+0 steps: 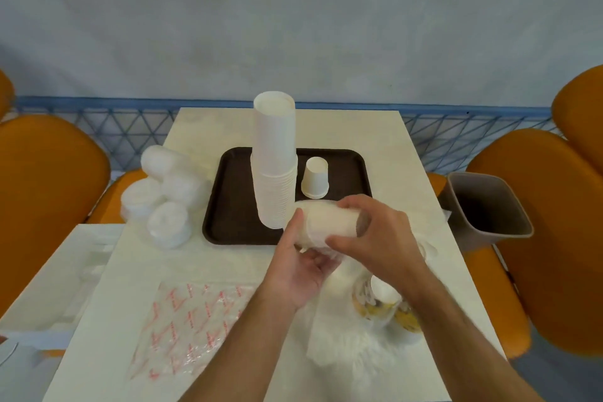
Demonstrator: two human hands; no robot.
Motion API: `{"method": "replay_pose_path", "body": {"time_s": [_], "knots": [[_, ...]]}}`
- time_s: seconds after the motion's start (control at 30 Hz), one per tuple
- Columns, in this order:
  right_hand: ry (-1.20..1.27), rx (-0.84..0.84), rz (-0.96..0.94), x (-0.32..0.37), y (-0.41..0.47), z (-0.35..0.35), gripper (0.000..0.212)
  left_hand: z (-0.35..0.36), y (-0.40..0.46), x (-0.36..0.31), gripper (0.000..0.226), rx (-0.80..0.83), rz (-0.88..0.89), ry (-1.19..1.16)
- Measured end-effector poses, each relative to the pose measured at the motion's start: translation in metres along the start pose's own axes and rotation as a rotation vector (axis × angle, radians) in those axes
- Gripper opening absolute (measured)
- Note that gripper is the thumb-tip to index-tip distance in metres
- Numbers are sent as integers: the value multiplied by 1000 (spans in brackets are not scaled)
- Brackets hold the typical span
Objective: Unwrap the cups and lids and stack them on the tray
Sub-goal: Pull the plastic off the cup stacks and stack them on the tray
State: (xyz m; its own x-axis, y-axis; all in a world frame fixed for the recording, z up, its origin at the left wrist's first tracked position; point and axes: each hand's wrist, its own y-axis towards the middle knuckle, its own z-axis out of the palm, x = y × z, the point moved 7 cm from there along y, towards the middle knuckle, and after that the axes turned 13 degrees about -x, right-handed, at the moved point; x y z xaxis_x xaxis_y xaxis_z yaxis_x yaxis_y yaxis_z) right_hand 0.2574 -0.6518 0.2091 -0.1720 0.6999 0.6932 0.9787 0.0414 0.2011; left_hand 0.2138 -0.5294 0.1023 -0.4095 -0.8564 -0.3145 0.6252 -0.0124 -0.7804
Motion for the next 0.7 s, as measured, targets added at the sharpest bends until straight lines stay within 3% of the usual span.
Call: {"method": "replay_pose_path", "body": {"time_s": [0.1,0.2,0.3,0.43,0.53,0.63,0.7], "knots": [[133,-58,55,6,-21,11,58,11,-23,-16,61,43,60,10],[165,49,68,9,-34,24,58,6,-35,-34,57,-8,202,116],[279,153,82,15,-31,18,42,-4,-40,-58,71,-73,510,405],[371,1,-132,63,-15,-23,33,3,-61,-78,84,-2,925,812],[162,221,-336,106,-17,-13,30,9,-82,-83,82,141,1026,851],[-62,494,-350,117,-25,21,19,11,-101,-91,72,188,1130,885],[-98,581,-294,123,-29,35,12,11,-107,-97,65,164,1267,1065]]}}
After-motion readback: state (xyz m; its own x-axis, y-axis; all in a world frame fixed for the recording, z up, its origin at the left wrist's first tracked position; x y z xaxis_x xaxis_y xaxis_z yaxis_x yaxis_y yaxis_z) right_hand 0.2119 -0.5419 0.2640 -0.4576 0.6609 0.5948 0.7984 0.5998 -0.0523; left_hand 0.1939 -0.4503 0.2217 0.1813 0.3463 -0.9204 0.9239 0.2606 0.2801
